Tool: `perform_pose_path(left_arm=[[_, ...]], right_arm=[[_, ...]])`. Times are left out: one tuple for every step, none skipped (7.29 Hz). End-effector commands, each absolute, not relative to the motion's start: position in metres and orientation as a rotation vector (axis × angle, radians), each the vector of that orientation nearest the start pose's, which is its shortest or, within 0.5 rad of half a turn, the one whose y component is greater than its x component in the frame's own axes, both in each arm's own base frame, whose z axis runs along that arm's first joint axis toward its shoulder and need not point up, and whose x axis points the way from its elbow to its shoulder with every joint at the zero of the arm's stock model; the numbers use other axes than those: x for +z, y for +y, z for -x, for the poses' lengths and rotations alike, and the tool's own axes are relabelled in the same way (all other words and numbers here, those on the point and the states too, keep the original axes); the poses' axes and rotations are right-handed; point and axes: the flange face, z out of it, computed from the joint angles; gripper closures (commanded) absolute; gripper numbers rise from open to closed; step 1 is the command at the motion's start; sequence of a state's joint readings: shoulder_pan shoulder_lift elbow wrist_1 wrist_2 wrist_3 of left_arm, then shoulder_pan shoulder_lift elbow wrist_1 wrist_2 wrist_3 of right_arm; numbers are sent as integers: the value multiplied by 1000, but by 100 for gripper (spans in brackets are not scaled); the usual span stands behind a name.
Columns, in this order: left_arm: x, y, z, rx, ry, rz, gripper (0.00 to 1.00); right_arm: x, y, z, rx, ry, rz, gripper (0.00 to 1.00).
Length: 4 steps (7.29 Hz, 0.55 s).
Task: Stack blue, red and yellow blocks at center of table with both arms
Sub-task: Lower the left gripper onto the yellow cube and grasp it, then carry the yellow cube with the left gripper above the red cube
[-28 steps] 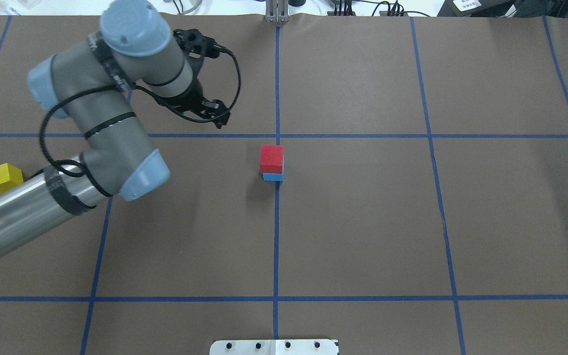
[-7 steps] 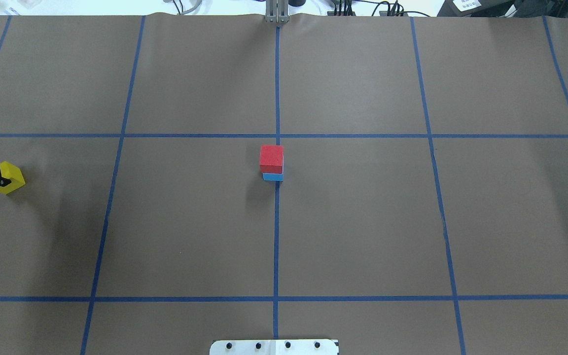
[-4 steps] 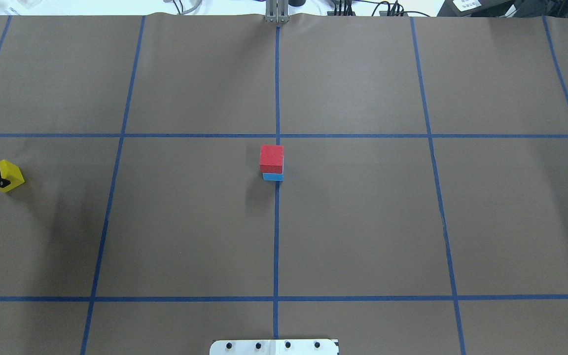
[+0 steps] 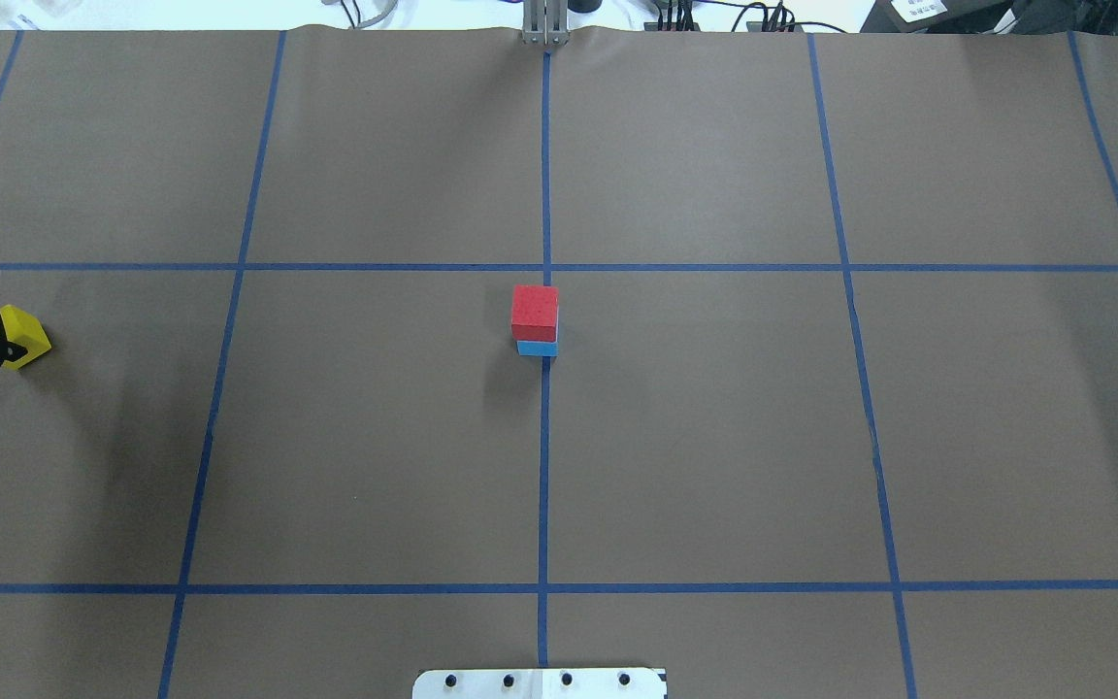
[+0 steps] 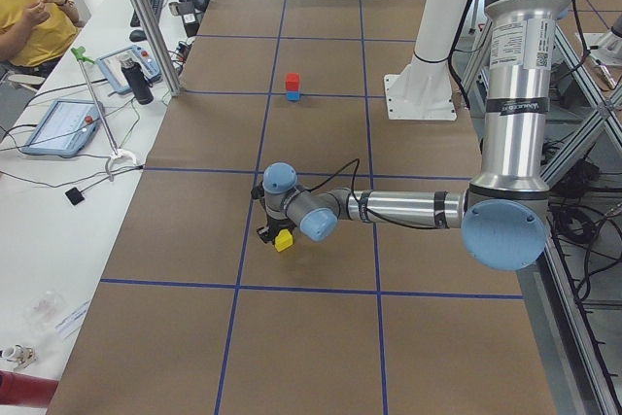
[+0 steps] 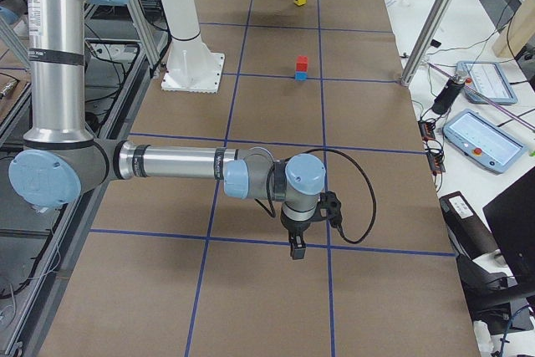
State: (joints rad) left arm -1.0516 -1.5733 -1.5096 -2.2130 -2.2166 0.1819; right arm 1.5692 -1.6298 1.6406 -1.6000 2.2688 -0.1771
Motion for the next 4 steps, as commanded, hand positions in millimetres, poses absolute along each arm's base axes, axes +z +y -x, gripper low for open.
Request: perform_pose_path(left_arm=[[559,-502,-206,659,842,-424,100],[515,-527,-221,535,877,-395,100],[468,-554,-237,440,901,-367,100],[430,-572,-256,386,908,-333,100]], right_arm=[[660,-467,-69,-163,-698,-44,0],[660,-467,-69,-163,-698,-44,0],[660,-467,-69,-163,-698,-44,0],[660,-467,-69,-163,-698,-44,0]])
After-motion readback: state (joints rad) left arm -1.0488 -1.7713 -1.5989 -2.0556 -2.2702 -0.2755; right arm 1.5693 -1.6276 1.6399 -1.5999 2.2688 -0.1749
